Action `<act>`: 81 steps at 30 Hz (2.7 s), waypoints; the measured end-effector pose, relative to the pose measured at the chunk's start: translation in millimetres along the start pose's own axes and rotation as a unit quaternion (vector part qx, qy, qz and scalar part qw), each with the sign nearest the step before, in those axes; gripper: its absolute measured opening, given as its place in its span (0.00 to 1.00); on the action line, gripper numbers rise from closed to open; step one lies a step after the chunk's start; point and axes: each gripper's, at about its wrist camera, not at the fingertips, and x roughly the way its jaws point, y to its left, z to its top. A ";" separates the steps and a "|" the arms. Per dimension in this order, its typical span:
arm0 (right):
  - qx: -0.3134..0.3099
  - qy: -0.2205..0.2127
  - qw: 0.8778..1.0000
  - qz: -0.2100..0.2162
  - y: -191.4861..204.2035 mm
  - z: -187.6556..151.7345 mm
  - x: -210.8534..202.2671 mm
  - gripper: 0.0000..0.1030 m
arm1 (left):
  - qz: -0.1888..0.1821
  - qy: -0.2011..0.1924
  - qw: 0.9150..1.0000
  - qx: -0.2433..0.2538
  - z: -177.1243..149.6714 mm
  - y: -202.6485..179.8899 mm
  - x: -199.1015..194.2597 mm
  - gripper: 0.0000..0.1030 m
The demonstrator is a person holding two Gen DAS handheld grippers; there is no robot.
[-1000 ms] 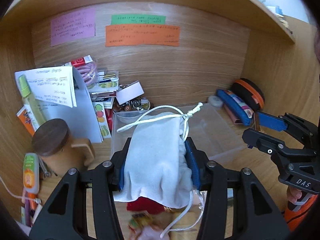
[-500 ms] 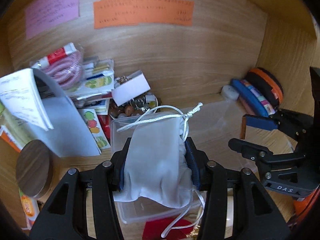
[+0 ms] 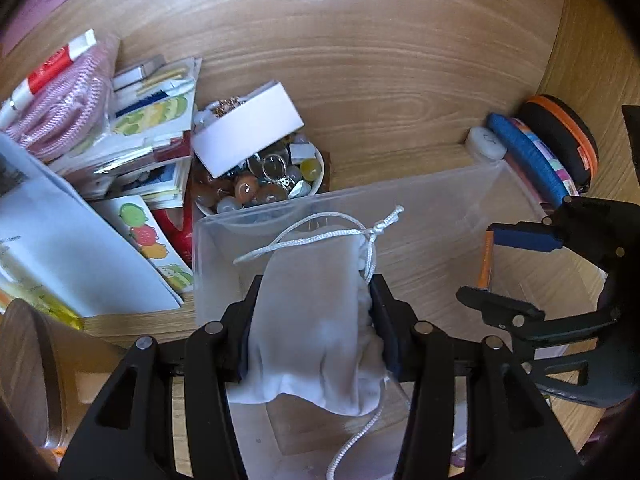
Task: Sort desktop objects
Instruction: 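Carry the pouch and matchbox over the clear box and release both inside, then move both grippers back toward the objects on the desk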
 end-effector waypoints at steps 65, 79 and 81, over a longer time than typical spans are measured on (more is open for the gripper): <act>0.081 -0.115 0.986 -0.092 53.1 -109.6 -128.9 0.79 | 0.061 -0.067 0.996 0.007 -130.3 -9.3 -122.7 0.89; 0.088 -0.094 0.990 -0.055 66.2 -138.6 -114.5 0.79 | -0.015 0.018 0.998 -0.059 -160.1 5.2 -69.4 0.73; 0.086 -0.094 0.991 -0.049 67.1 -137.8 -112.7 0.79 | -0.038 0.026 0.997 -0.066 -159.2 6.9 -66.4 0.66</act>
